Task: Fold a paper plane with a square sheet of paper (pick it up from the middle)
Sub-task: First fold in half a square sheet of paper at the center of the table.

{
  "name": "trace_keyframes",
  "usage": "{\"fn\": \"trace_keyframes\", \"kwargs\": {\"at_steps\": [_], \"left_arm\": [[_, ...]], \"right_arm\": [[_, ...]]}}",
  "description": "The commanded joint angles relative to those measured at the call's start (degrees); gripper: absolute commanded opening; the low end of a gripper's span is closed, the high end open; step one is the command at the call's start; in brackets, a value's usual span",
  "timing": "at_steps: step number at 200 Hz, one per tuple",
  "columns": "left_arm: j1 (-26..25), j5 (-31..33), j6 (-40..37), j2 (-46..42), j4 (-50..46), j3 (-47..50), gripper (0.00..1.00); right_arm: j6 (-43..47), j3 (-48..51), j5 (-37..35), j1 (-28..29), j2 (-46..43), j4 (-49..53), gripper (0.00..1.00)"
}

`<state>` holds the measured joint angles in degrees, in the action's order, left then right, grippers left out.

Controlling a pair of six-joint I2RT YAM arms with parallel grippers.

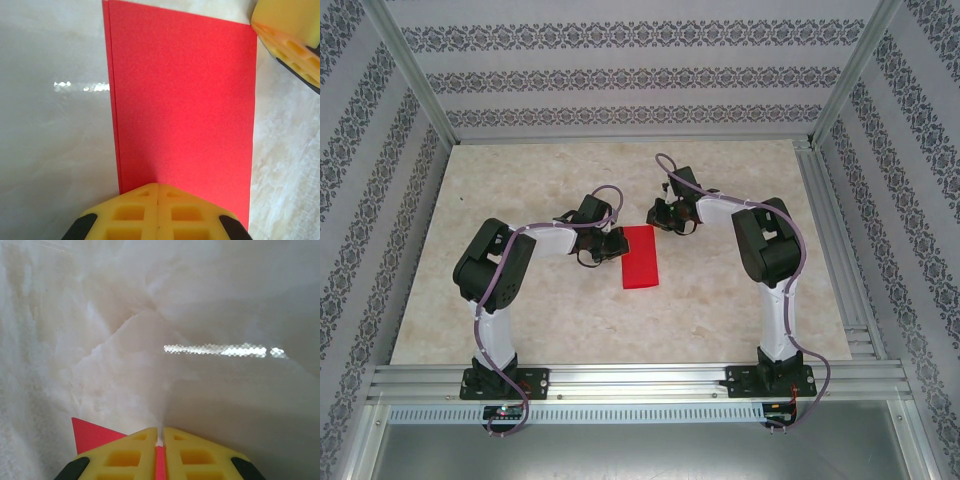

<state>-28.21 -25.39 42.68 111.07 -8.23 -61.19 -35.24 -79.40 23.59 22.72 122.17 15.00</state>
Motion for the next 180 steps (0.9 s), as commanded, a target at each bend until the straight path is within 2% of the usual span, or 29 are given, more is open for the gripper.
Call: {"fn": "trace_keyframes", "kwargs": {"at_steps": [1,30,63,125,153,180], "left_arm": [[-1.18,4.91,-0.83,3.25,-8.61,2.39,0.04],[-1.32,4.10,-0.27,1.78,-8.29,1.87,0.05],[-1.68,3.76,-0.28,-0.49,-9.12,0.69,0.07],[-1.77,3.54,1.01,-5.60,-8.47,2.21,0.11],[-1.82,-0.22,1.56,-6.98,-4.54,1.34,0.18],[-1.77,-3.89,2.36,-4.73,-1.00,-1.83,0.24]], "right_arm": [[0.90,0.39,-0.86,-0.17,-6.65,1.44,0.14],[-0.34,9.19,1.35,1.22,-14.91,-0.43,0.16],[-1.44,17.62,3.63,3.58,-18.78,-0.84,0.16],[-0.97,19.18,5.59,6.40,-14.32,-0.76,0.14],[-0.24,20.14,5.60,6.37,-13.20,-0.77,0.13],[1.32,20.84,6.03,6.22,-11.67,-0.65,0.12]]}}
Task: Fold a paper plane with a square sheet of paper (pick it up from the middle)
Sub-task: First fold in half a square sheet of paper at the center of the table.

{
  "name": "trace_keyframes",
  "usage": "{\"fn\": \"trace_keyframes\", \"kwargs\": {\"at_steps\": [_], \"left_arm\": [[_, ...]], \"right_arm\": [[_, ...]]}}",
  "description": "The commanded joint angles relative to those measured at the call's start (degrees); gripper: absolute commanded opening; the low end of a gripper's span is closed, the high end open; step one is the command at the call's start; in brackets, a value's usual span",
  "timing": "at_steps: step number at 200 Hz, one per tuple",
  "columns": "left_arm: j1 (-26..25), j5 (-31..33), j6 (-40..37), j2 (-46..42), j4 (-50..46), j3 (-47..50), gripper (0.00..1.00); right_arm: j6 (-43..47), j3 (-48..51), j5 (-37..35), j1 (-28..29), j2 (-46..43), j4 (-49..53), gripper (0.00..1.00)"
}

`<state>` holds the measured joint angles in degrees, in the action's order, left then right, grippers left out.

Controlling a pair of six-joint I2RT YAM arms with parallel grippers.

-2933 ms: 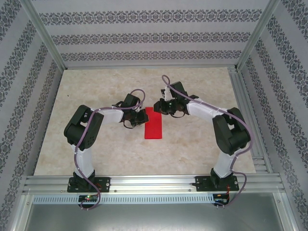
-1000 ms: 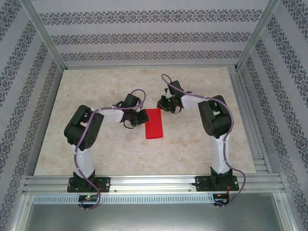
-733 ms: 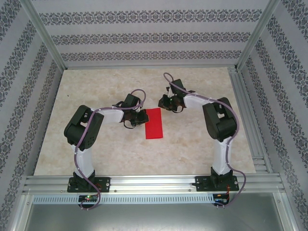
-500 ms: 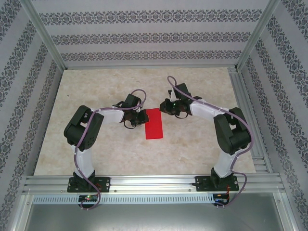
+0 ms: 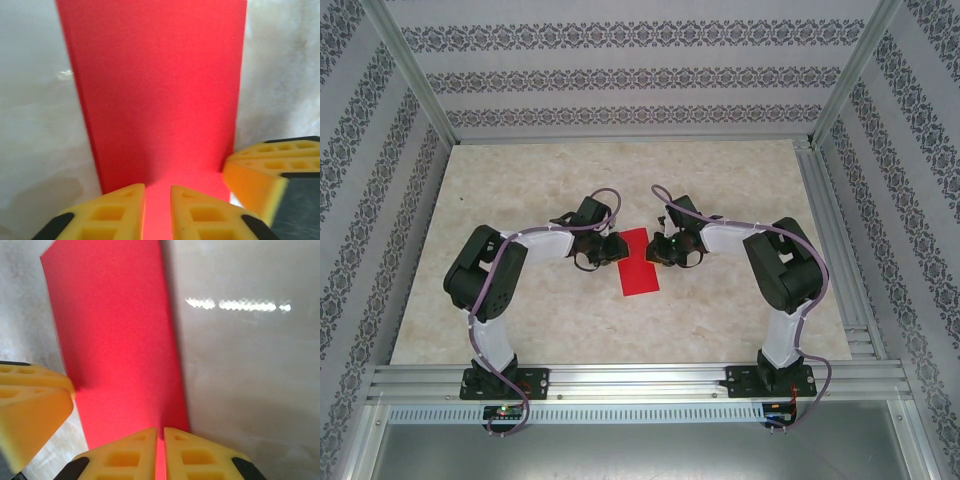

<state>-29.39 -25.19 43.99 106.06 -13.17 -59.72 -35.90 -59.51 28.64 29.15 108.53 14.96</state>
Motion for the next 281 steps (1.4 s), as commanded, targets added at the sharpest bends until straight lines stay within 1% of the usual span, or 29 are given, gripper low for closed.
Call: {"fn": "trace_keyframes", "kwargs": {"at_steps": [1,64,104,139,158,187,204,237,252,281], "left_arm": [[-0.59,-4.17,1.07,0.37,4.07,-3.43,0.24],[-0.61,-7.33,2.59,8.72,6.53,-11.37,0.24],[-0.58,-7.85,2.66,13.03,6.61,-14.91,0.20],[-0.59,-10.21,4.31,15.08,11.04,-14.64,0.16],[-0.60,-9.35,4.02,16.15,10.31,-14.96,0.13],[-0.59,-4.23,2.04,17.47,5.07,-16.30,0.10],[-0.59,-2.33,1.22,17.65,3.54,-15.59,0.09],[-0.60,-0.68,0.92,17.83,3.59,-12.75,0.08],[-0.51,-0.29,0.84,17.93,3.90,-11.71,0.08],[-0.45,0.00,0.93,18.10,4.74,-10.35,0.08]], "right_arm": [[1.98,0.96,0.98,-0.22,2.05,-0.62,0.12],[5.39,2.40,3.43,-0.93,3.84,-2.37,0.11],[6.11,2.93,4.05,-1.22,4.27,-2.74,0.10],[5.92,3.01,4.05,-1.28,4.58,-2.91,0.10],[5.84,2.98,3.99,-1.36,4.67,-2.83,0.09],[5.87,2.99,4.01,-1.37,4.68,-2.09,0.09],[6.13,3.45,4.44,-1.28,3.86,-1.25,0.08],[6.11,6.46,7.78,-0.82,0.70,0.69,0.09],[6.49,7.90,7.60,-0.25,-0.64,2.75,0.09],[5.50,11.74,7.13,1.20,-3.63,3.34,0.10]]}}
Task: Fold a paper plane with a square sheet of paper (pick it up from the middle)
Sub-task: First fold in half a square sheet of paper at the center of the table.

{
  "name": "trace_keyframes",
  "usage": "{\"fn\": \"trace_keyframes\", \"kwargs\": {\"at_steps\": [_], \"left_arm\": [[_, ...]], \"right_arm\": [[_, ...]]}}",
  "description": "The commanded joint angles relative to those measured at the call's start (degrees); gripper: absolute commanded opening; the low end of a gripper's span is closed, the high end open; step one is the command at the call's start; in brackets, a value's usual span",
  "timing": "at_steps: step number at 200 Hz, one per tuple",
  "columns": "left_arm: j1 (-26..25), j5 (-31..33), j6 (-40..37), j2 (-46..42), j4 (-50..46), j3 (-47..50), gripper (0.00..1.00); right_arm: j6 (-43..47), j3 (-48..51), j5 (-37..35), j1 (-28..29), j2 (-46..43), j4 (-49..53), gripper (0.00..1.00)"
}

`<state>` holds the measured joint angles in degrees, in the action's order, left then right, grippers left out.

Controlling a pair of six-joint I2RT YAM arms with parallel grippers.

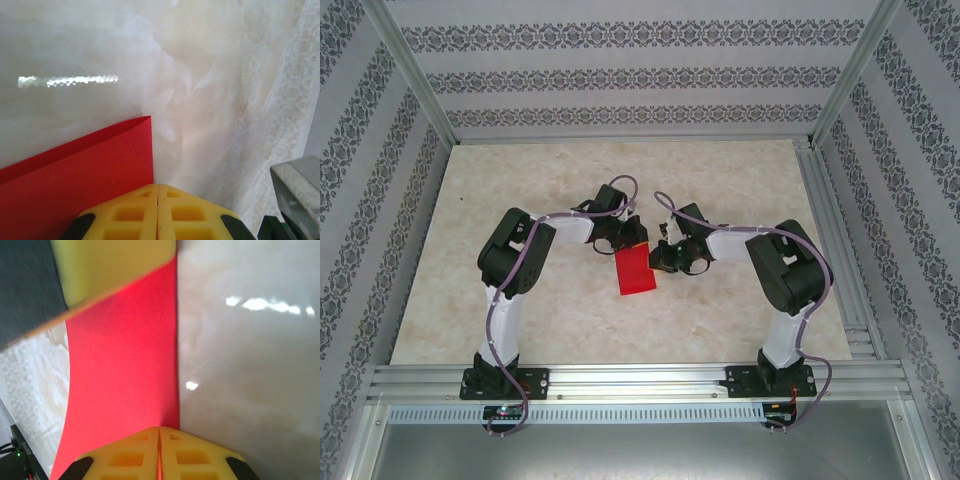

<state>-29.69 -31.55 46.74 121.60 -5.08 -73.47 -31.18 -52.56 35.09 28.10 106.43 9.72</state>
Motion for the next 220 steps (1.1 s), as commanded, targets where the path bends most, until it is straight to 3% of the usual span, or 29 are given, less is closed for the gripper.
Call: {"fn": "trace_keyframes", "kwargs": {"at_steps": [1,52,98,159,220], "left_arm": [[-0.17,6.39,-1.83,2.57,-3.31,3.41,0.08],[-0.15,6.22,-2.13,2.37,-3.22,3.86,0.08],[-0.11,5.74,-2.15,2.33,-2.94,3.95,0.08],[-0.14,5.53,-1.92,1.89,-3.07,4.29,0.08],[-0.01,5.35,-1.92,1.99,-3.00,4.21,0.07]], "right_arm": [[0.73,4.94,0.59,2.28,-1.64,8.66,0.10],[-2.10,9.49,-0.95,4.16,-8.01,9.61,0.12],[-3.71,3.52,-2.63,3.90,-14.95,6.17,0.16],[-4.15,-8.50,-7.67,3.02,-1.57,6.82,0.12],[-4.77,-9.81,-7.16,2.66,4.92,6.09,0.10]]}}
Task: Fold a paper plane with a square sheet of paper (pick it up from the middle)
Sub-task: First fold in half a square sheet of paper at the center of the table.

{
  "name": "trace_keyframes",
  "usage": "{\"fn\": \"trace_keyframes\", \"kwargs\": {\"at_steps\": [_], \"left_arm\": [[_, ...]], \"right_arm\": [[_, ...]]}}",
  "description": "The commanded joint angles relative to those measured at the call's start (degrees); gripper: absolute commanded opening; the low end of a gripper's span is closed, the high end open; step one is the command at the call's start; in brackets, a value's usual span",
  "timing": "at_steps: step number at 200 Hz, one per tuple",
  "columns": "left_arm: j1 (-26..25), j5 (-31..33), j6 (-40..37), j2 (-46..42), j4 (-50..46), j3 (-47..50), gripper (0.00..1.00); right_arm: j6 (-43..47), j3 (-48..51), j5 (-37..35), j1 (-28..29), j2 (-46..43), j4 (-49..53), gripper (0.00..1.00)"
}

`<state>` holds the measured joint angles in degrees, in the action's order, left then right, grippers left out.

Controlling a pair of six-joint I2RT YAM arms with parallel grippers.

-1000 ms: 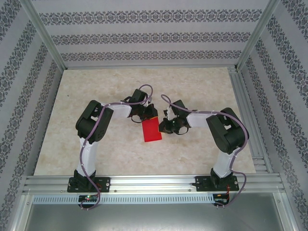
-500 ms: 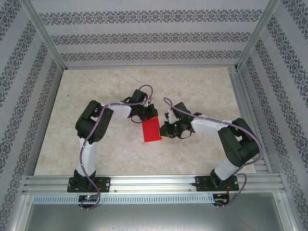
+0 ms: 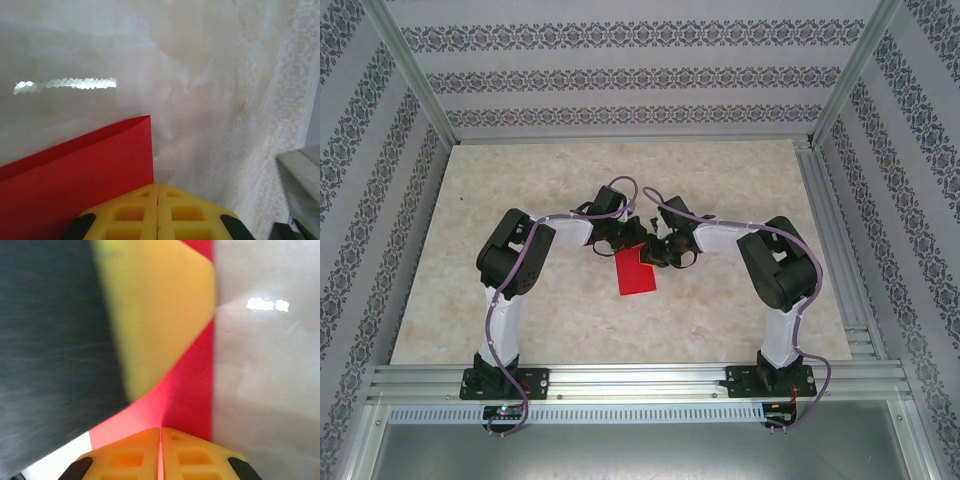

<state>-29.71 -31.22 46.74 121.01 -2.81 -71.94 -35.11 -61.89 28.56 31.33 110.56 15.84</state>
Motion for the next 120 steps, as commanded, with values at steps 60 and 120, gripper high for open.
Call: {"fn": "trace_keyframes", "kwargs": {"at_steps": [60,120], "left_arm": [[0.41,5.62,-1.98,3.15,-5.28,3.21,0.07],[0.71,5.67,-2.14,3.42,-5.15,3.52,0.07]], "right_arm": [[-0.43,9.70,0.91,0.41,-4.42,3.50,0.11],[-0.31,15.13,1.33,3.21,-10.30,7.30,0.12]]}}
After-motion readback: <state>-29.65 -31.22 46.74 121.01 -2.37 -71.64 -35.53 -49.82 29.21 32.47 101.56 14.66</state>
